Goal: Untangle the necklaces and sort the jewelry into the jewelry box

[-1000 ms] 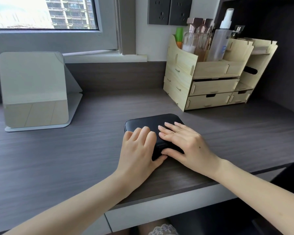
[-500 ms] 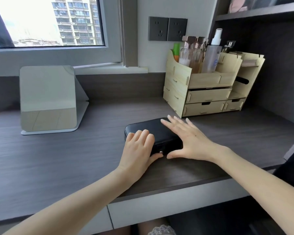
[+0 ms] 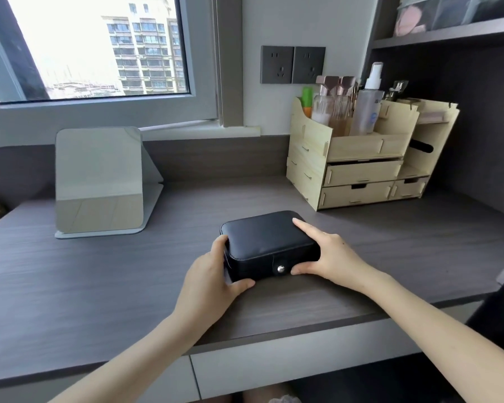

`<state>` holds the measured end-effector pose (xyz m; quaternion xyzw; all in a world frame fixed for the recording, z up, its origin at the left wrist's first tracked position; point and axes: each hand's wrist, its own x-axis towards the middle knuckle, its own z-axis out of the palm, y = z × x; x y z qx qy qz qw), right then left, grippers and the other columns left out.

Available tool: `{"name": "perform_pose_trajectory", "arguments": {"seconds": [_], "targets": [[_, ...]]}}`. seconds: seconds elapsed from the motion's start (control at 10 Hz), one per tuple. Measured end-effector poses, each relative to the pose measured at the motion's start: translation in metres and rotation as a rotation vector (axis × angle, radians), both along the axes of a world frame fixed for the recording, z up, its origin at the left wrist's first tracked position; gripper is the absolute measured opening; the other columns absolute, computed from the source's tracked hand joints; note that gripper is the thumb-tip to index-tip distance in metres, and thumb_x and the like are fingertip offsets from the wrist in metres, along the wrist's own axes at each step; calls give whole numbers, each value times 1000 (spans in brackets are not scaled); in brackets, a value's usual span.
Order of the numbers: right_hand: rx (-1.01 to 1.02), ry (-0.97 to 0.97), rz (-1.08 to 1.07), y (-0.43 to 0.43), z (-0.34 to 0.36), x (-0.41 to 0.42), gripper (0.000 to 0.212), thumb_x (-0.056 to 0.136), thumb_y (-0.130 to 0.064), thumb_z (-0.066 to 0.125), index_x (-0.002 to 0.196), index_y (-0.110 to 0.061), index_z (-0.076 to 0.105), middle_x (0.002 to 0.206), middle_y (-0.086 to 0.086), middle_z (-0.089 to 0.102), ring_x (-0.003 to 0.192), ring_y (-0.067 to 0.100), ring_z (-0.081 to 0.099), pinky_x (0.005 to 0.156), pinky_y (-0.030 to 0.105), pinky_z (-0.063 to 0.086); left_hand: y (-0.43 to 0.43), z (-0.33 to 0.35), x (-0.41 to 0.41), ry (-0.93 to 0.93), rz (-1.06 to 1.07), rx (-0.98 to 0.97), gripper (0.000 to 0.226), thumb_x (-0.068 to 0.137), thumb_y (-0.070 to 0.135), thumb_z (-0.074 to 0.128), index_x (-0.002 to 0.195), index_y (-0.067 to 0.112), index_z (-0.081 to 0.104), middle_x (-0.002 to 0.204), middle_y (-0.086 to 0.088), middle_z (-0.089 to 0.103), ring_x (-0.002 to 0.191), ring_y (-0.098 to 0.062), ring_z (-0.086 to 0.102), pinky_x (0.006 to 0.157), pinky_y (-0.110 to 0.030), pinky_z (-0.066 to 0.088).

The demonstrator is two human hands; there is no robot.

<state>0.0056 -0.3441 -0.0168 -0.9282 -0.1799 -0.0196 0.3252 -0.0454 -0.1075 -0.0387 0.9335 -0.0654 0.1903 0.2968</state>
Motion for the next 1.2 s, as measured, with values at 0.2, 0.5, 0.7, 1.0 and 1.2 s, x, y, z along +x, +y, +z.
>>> {"name": "perform_pose_trajectory", "arguments": {"seconds": [0.2, 0.5, 0.7, 1.0, 1.2], "targets": [[142, -33, -90, 5, -5, 8, 95, 61, -36, 86, 141, -39, 35, 133, -5, 55, 115, 12, 51, 103, 28, 39, 6, 7, 17, -27, -10, -105, 82, 69, 30, 81, 139, 23, 38, 125, -1, 60, 115, -21, 54, 82, -19, 34], [198, -45, -144, 30, 23, 114, 93, 66, -28, 84, 144, -34, 33, 123, -1, 58, 106, 15, 51, 94, 24, 38, 24, 42, 136, 59, -59, -113, 76, 75, 24, 78, 137, 16, 36, 129, -9, 56, 118, -26, 52, 84, -26, 39], [265, 54, -160, 41, 9, 196, 92, 65, -25, 84, 142, -36, 35, 144, -1, 43, 132, 18, 39, 104, 27, 33, 29, 31, 219, 154, -12, -92, 73, 76, 27, 76, 136, 16, 36, 125, -14, 57, 120, -27, 50, 90, -30, 40], [263, 37, -135, 43, -12, 226, 87, 71, -23, 81, 143, -37, 33, 146, -8, 39, 136, 13, 33, 107, 24, 28, 27, 6, 246, 149, 26, -81, 73, 80, 27, 73, 140, 16, 33, 117, -15, 58, 111, -28, 53, 79, -24, 36], [57, 17, -191, 41, 11, 203, 82, 84, -45, 63, 146, -46, 11, 117, 5, 60, 110, 20, 55, 95, 34, 44, 27, 26, 229, 68, 138, 47, 77, 80, 42, 69, 143, 25, 28, 132, 0, 54, 126, -27, 45, 109, -46, 24]]}}
